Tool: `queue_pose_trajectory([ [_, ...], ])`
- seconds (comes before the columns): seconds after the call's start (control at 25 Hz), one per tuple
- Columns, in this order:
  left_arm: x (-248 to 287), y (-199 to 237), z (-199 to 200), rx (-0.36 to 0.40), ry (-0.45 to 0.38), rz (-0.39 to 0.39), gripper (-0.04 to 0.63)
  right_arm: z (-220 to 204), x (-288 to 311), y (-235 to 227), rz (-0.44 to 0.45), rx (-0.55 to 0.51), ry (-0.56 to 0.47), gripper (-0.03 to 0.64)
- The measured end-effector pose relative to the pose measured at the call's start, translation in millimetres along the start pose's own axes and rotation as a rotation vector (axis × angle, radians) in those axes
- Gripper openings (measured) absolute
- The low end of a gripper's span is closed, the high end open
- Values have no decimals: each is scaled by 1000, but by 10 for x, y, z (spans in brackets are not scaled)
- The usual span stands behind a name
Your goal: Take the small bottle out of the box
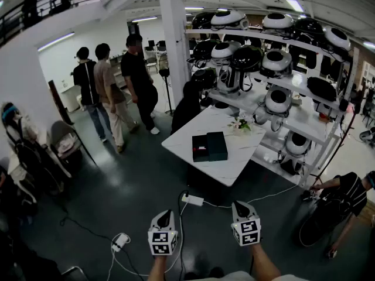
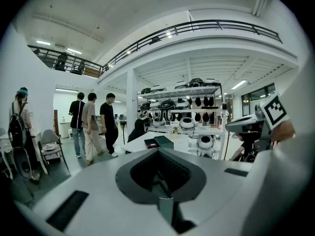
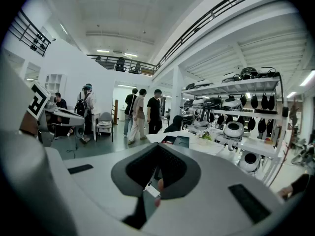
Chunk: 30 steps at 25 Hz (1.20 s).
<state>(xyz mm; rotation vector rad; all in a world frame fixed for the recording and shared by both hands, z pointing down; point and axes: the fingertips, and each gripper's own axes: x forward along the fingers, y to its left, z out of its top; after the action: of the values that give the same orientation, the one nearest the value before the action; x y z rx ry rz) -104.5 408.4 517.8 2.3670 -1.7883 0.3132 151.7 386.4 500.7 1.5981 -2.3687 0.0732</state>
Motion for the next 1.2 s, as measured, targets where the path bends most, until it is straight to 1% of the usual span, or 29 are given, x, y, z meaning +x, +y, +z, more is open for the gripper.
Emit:
queue_pose_trajectory([
  [0.28,-36,-101,79,31,-3,-9,18,30,-77,-14,9,-8,1,20],
  [0.4,-4,-152,91,31,-4,-10,18,14,-83,-50,17,1,-11,21],
  [0.72,154,-401,95,42,4,7,18,-31,-40,-255,62,-12,-35,21],
  [0.92,244,-513,105,44,-3,19,18,-4,18,-355,81,-32,-59,21],
  [1.08,287,-582,122,30,2,33,18,-35,60,-394,103,-52,-45,21],
  [1.2,346,-555,84,18,9,40,18,-42,129,-379,117,-65,-38,21],
])
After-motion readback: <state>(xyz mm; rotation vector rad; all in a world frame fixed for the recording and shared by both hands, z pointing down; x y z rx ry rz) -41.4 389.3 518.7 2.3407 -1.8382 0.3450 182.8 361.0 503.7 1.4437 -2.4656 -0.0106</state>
